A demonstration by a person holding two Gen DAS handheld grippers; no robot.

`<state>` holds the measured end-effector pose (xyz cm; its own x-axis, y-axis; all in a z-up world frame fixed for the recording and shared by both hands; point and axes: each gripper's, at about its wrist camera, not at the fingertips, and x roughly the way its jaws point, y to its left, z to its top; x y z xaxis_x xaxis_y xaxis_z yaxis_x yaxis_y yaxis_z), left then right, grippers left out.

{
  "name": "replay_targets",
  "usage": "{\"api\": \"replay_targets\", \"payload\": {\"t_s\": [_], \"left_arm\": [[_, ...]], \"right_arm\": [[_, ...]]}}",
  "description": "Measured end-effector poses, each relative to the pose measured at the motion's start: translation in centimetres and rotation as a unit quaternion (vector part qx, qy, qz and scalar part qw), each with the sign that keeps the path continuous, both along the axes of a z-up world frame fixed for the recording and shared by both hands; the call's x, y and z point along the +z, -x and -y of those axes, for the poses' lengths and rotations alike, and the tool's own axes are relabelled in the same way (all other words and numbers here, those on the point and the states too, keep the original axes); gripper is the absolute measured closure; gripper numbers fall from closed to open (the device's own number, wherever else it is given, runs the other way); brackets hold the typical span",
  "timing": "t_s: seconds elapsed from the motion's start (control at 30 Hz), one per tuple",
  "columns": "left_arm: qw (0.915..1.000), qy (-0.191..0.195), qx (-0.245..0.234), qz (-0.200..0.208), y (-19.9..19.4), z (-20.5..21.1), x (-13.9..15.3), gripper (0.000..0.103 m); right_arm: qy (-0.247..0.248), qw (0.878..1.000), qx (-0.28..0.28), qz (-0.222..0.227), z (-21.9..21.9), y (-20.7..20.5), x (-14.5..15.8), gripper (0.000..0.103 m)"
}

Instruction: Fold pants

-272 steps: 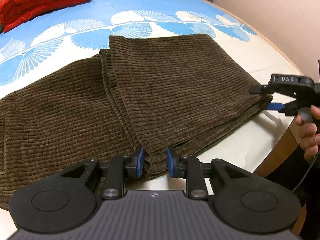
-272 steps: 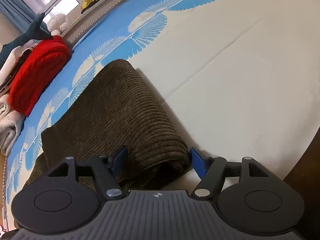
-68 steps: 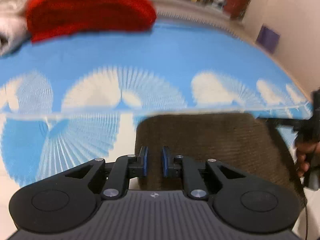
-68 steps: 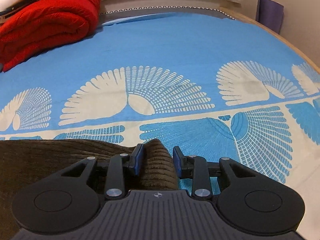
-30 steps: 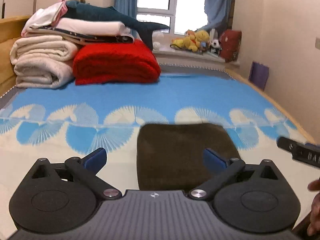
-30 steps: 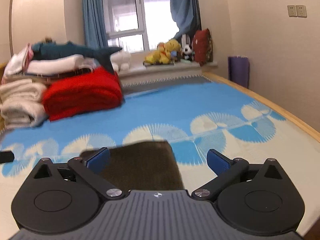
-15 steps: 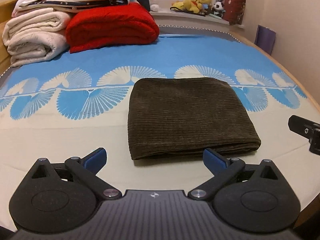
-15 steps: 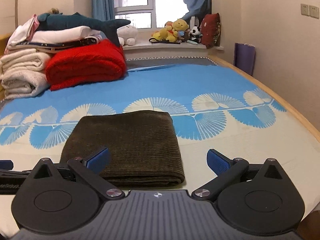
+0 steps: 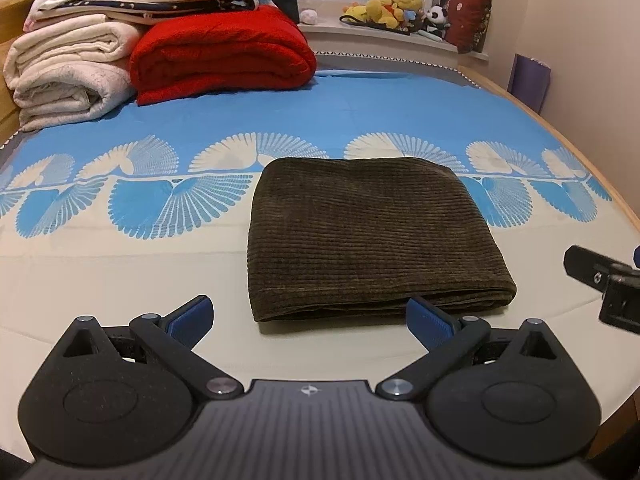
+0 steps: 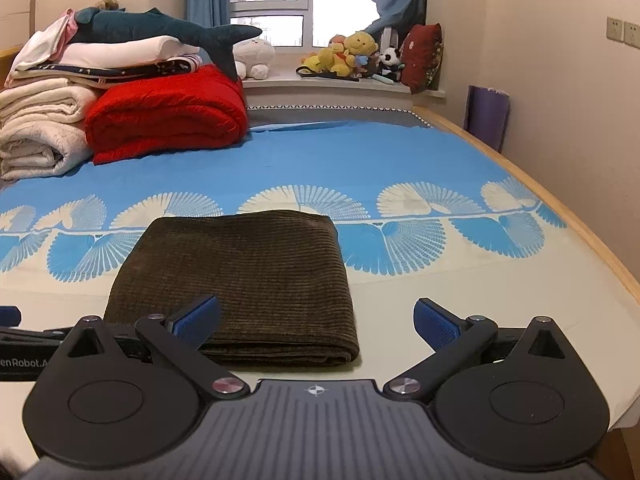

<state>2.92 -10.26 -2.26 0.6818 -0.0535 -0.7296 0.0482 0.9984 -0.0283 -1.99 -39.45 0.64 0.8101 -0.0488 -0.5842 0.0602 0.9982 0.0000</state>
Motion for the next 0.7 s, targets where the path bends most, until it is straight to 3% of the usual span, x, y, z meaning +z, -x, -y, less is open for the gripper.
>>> {"api": "replay_targets", "payload": {"t_s": [0.7], "left_arm": [[1.0000,0.004,-0.002,-0.002,0.11,-0.34,0.16,0.000]], "right_arm": [[0.007,1.000,0.010,-0.006,-0.80,-0.50,-0.18,0.001]]}}
